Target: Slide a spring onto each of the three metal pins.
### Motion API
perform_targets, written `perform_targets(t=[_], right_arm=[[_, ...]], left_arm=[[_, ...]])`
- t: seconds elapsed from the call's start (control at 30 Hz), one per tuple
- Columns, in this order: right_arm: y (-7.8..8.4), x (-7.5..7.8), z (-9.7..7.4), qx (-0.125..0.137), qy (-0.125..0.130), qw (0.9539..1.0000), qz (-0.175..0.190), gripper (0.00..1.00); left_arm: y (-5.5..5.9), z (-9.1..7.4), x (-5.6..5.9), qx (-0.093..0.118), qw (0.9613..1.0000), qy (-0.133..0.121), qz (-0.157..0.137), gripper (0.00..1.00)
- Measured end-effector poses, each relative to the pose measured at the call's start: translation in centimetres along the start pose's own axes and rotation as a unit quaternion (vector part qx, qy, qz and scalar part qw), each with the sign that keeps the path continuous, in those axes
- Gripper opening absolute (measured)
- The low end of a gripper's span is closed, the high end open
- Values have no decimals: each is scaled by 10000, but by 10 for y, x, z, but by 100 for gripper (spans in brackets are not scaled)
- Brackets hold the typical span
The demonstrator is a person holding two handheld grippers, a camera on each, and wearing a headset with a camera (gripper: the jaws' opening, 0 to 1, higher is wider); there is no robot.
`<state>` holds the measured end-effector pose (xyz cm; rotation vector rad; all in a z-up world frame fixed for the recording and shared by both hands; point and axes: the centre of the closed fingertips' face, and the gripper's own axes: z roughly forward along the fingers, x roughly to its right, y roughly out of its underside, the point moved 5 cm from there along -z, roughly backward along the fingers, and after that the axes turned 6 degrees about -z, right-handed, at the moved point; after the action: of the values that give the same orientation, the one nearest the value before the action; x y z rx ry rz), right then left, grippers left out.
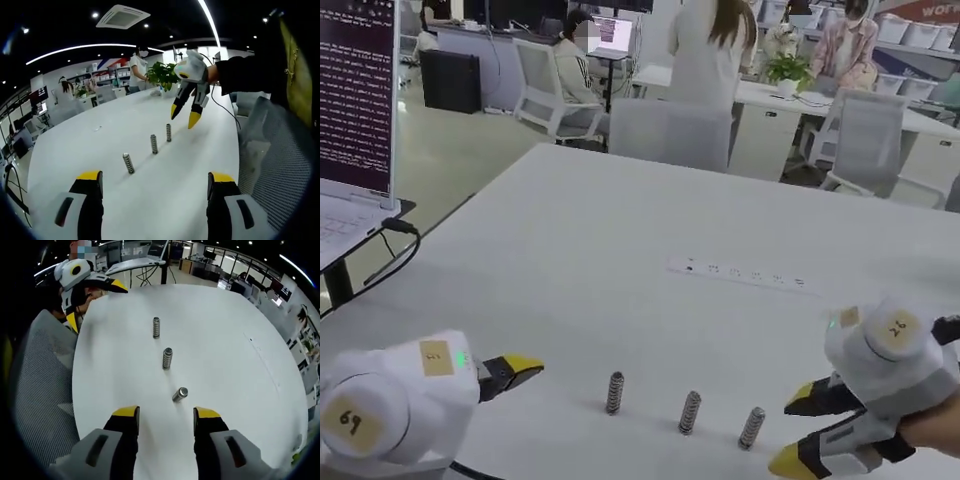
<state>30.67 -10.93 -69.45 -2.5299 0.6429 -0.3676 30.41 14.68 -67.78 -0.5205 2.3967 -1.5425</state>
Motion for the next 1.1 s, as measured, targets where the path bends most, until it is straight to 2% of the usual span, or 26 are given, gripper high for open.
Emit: perform_targets(t=[0.3, 0.4, 0.53, 0.77, 0.97, 1.1], right_arm=[[3, -15, -20, 337, 318, 9989, 105, 43], [1, -21, -29, 595, 425, 9971, 222, 44], [2, -28, -38, 763, 555, 9952, 269, 46], [3, -39, -55, 1055, 901, 9896, 376, 50], [9, -46, -59, 1161, 1033, 9865, 515, 53], [10, -51, -62, 1385, 1134, 9814, 696, 56]], left_arm=[[-7, -3, 3, 80, 10000, -7, -1, 83], [-11, -5, 6, 144, 9999, -1, -51, 83], [-11, -8, 8, 177, 9998, -2, -106, 83], [-12, -10, 12, 247, 9993, 6, -268, 84], [-9, -12, 15, 277, 9988, 9, -393, 84], [-7, -15, 15, 330, 9980, -13, -531, 84]])
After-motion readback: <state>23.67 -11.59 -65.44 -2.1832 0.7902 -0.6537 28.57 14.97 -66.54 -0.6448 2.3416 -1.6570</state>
